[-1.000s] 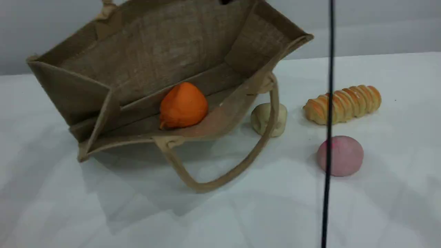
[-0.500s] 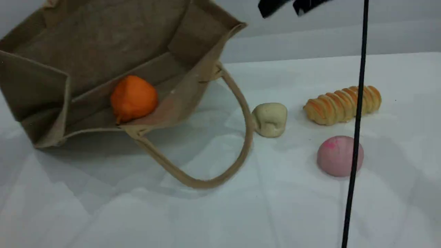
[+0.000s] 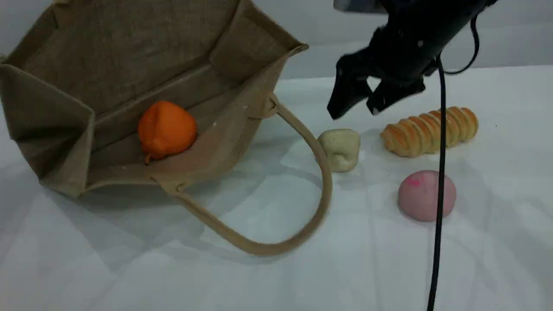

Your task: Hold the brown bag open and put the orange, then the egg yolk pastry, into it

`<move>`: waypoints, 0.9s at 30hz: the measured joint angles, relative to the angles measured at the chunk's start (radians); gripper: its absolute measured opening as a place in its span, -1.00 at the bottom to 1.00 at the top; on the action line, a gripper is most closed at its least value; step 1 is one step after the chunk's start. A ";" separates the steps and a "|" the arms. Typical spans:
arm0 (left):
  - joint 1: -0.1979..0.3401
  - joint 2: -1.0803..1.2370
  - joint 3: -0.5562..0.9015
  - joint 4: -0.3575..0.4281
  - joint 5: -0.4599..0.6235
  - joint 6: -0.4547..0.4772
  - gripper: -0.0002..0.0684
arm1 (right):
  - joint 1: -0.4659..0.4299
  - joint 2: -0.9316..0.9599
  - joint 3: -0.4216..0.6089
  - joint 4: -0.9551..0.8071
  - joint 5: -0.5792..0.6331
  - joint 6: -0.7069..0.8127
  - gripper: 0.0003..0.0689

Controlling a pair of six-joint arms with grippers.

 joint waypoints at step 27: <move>0.000 0.000 0.000 -0.004 0.000 0.001 -0.73 | 0.040 0.069 -0.001 0.103 -0.124 -0.048 0.63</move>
